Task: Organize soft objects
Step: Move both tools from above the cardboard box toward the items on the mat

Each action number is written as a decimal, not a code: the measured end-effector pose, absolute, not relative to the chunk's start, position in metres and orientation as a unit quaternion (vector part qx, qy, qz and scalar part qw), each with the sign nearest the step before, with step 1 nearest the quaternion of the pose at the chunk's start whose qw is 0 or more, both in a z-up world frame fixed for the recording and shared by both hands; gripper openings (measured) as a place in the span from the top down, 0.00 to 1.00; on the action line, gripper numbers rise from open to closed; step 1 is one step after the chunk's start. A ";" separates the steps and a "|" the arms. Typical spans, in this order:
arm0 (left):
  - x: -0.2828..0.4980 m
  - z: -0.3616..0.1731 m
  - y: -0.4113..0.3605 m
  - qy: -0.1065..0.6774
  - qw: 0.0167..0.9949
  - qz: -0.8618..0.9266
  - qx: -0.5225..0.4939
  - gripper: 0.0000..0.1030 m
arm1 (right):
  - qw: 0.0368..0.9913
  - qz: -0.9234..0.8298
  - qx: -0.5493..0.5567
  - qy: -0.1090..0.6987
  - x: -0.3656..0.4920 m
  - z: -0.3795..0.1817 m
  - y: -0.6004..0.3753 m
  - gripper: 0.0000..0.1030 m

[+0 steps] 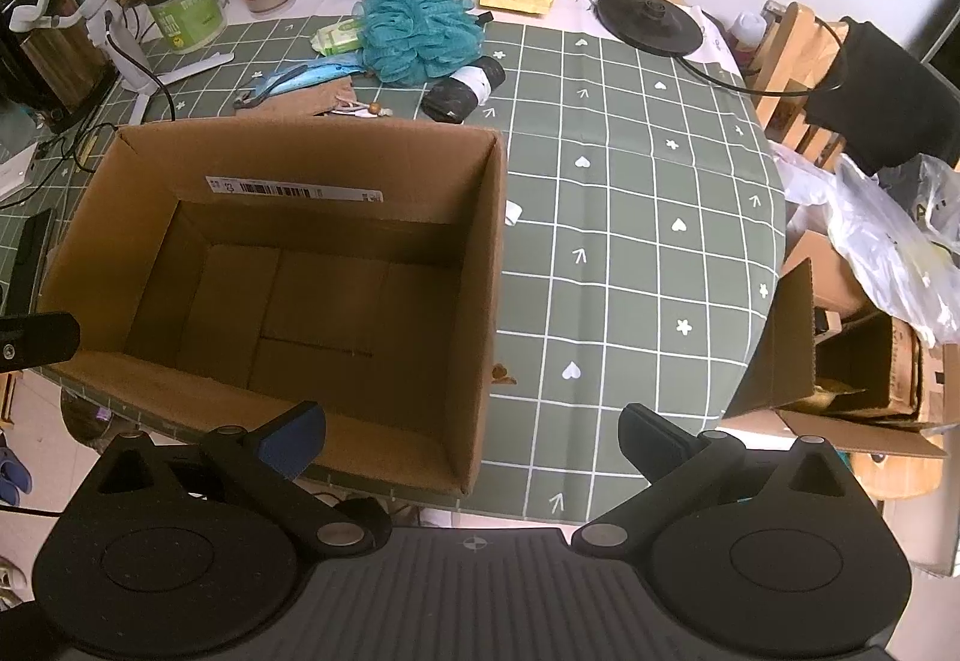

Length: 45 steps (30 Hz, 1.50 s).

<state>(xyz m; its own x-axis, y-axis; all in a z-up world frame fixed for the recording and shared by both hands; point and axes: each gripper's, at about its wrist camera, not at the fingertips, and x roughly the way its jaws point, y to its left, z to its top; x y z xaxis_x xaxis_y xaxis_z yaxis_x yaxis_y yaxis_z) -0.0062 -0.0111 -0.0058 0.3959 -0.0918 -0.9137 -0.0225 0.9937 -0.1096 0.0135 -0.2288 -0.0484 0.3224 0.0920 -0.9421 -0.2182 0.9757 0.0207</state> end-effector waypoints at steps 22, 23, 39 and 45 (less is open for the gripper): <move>0.010 -0.009 -0.006 0.550 0.834 -0.021 -0.044 0.00 | 0.820 0.104 -0.038 0.562 0.025 -0.045 -0.238 0.00; 0.011 -0.009 -0.005 0.550 0.833 -0.023 -0.044 0.00 | 0.820 0.103 -0.039 0.562 0.025 -0.045 -0.238 0.00; 0.027 -0.007 0.001 0.521 0.852 -0.036 -0.027 0.00 | 0.832 0.113 -0.029 0.542 0.048 -0.041 -0.255 0.00; 0.032 -0.005 0.004 0.506 0.861 -0.043 -0.020 0.00 | 0.848 0.111 -0.026 0.518 0.061 -0.038 -0.268 0.00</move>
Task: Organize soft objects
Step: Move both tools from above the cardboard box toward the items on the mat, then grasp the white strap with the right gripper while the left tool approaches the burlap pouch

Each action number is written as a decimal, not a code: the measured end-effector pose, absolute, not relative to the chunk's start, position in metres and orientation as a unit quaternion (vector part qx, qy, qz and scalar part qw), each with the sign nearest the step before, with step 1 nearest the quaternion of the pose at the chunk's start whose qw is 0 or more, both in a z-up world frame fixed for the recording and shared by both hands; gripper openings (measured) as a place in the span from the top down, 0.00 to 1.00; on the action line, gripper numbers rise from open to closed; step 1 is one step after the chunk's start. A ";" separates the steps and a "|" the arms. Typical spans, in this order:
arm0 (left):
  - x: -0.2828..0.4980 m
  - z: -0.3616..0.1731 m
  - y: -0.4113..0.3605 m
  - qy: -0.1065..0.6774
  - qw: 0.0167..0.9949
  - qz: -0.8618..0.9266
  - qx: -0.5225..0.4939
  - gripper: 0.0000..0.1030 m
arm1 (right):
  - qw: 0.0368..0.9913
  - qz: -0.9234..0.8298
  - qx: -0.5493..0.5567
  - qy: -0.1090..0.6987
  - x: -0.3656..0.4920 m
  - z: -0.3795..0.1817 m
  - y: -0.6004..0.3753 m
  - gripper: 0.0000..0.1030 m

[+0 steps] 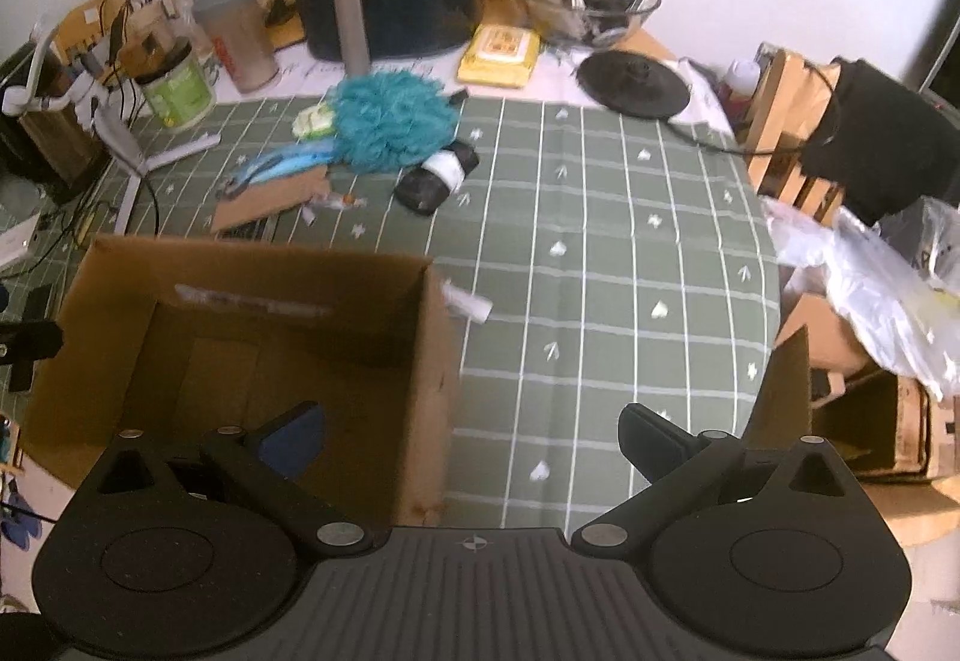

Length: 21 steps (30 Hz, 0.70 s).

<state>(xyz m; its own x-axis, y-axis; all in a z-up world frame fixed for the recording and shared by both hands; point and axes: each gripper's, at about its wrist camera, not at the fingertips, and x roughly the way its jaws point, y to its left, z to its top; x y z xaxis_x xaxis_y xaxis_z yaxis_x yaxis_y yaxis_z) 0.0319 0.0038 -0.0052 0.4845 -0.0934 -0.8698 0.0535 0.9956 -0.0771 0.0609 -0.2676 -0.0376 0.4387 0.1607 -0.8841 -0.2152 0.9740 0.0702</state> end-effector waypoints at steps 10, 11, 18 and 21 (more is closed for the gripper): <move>0.046 -0.001 0.006 0.483 0.873 -0.065 -0.003 0.00 | 0.858 0.129 -0.040 0.495 0.087 -0.043 -0.283 0.00; 0.048 0.000 0.007 0.480 0.875 -0.067 -0.002 0.00 | 0.859 0.133 -0.044 0.492 0.091 -0.043 -0.285 0.00; 0.059 -0.001 0.012 0.472 0.878 -0.074 0.001 0.00 | 0.869 0.173 -0.057 0.461 0.125 -0.032 -0.299 0.00; 0.063 -0.002 0.016 0.472 0.878 -0.076 -0.004 0.00 | 0.871 0.192 -0.070 0.447 0.145 -0.035 -0.307 0.00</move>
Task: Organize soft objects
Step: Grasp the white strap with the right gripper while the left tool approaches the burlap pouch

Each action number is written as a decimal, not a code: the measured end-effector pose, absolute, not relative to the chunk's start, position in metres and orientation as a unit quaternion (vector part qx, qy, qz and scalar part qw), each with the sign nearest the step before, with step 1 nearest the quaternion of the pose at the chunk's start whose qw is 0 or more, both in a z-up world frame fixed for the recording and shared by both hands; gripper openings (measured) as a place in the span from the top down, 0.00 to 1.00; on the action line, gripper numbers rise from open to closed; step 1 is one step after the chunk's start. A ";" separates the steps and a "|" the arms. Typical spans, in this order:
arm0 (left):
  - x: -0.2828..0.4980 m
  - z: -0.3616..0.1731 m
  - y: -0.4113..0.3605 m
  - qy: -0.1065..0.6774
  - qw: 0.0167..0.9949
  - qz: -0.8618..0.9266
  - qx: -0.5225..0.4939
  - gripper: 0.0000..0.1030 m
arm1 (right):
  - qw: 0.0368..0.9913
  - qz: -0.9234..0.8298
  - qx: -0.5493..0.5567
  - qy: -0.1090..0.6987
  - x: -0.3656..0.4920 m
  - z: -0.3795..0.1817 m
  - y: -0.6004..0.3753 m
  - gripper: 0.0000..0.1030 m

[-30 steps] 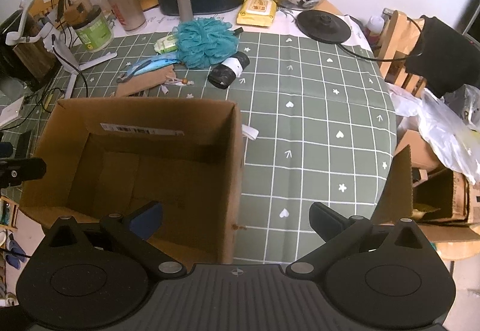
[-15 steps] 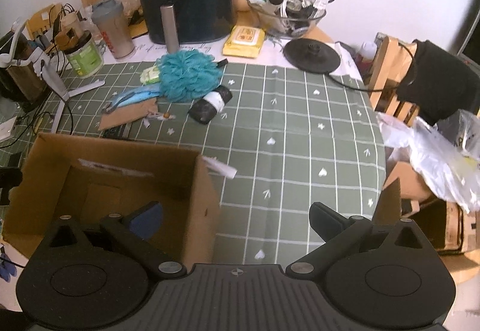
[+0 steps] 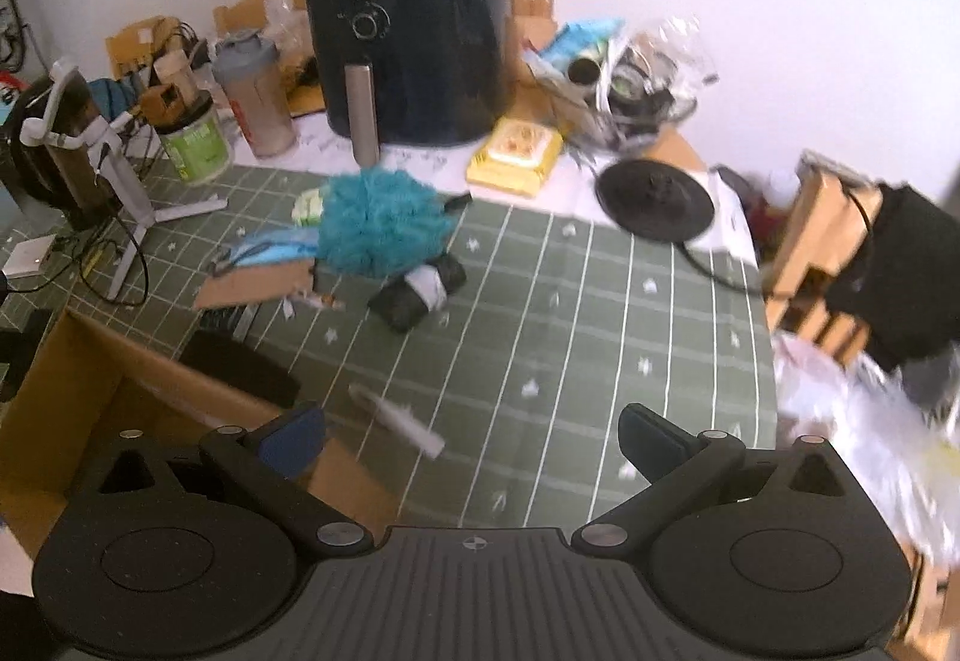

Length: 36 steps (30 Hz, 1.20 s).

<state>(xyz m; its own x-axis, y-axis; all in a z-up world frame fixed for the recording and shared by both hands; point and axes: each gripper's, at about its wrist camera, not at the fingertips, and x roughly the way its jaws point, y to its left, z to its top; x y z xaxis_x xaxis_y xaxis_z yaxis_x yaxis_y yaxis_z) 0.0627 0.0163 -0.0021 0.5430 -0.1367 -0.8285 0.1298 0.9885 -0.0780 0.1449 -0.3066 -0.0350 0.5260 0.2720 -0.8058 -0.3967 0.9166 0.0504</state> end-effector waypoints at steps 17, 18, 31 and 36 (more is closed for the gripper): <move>0.075 -0.016 0.036 0.495 0.866 -0.068 -0.026 0.00 | 0.775 0.364 -0.219 0.467 0.208 -0.157 -0.291 0.24; 0.075 -0.017 0.037 0.497 0.865 -0.066 -0.027 0.00 | 0.766 0.376 -0.231 0.468 0.209 -0.164 -0.286 0.26; 0.077 -0.027 0.054 0.522 0.850 -0.037 -0.051 0.00 | 0.675 0.483 -0.289 0.477 0.219 -0.210 -0.236 0.60; 0.078 -0.028 0.055 0.525 0.848 -0.041 -0.057 0.00 | 0.677 0.480 -0.300 0.471 0.216 -0.214 -0.230 0.81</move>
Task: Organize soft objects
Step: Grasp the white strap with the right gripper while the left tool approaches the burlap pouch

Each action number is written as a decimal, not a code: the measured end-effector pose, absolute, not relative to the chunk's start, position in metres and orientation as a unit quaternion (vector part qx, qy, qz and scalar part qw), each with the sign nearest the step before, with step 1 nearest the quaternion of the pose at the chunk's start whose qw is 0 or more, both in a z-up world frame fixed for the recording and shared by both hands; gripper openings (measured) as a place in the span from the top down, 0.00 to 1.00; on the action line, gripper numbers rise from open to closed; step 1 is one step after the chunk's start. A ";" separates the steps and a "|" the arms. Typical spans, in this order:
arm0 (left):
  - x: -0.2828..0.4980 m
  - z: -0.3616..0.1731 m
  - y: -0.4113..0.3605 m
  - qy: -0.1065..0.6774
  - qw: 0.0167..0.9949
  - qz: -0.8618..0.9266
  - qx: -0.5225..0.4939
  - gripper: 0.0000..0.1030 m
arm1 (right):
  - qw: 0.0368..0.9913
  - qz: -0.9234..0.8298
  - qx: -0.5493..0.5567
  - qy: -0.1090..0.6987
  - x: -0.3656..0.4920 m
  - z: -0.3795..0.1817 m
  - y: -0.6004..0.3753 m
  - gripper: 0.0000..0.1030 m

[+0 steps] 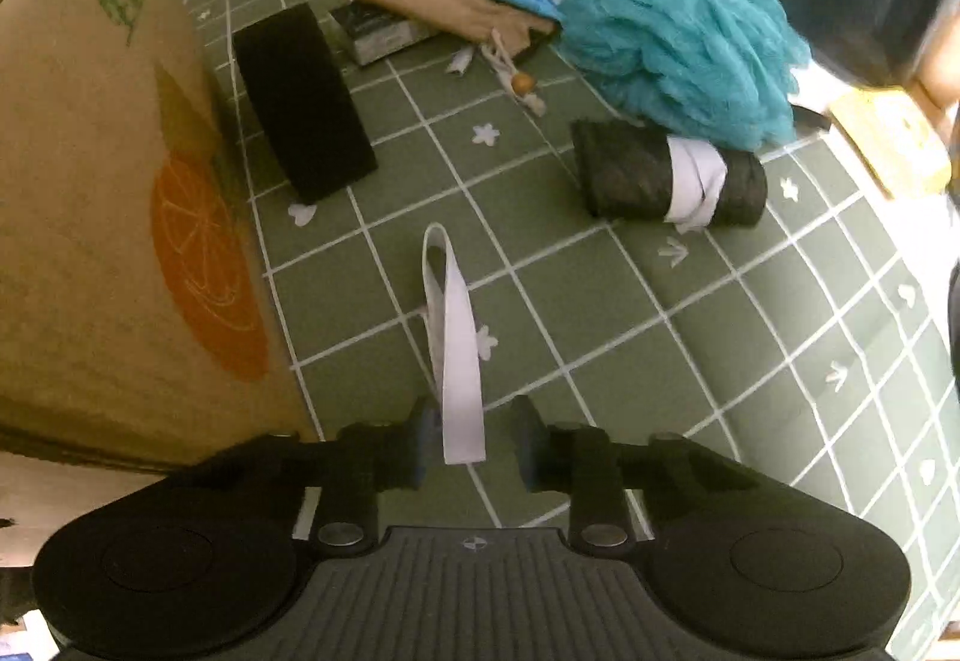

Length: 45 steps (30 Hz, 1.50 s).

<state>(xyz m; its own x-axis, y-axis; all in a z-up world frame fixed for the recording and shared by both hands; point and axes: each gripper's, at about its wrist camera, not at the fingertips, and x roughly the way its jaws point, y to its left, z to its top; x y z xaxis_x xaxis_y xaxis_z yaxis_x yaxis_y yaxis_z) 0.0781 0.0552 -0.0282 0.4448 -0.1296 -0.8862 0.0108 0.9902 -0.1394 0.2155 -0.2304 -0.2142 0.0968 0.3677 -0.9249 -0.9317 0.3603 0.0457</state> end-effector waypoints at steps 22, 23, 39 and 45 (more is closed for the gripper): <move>0.117 -0.016 0.048 0.495 0.861 -0.111 -0.022 0.00 | 0.726 0.352 -0.244 0.539 0.217 -0.215 -0.258 0.84; 0.120 -0.016 0.047 0.494 0.862 -0.115 -0.016 0.00 | 0.726 0.349 -0.248 0.538 0.216 -0.215 -0.257 0.84; 0.162 -0.040 0.055 0.502 0.842 -0.196 0.014 0.00 | 0.806 0.275 -0.144 0.503 0.201 -0.164 -0.288 0.85; 0.181 -0.060 0.056 0.515 0.832 -0.204 0.020 0.00 | 0.833 0.251 -0.113 0.480 0.186 -0.137 -0.299 0.85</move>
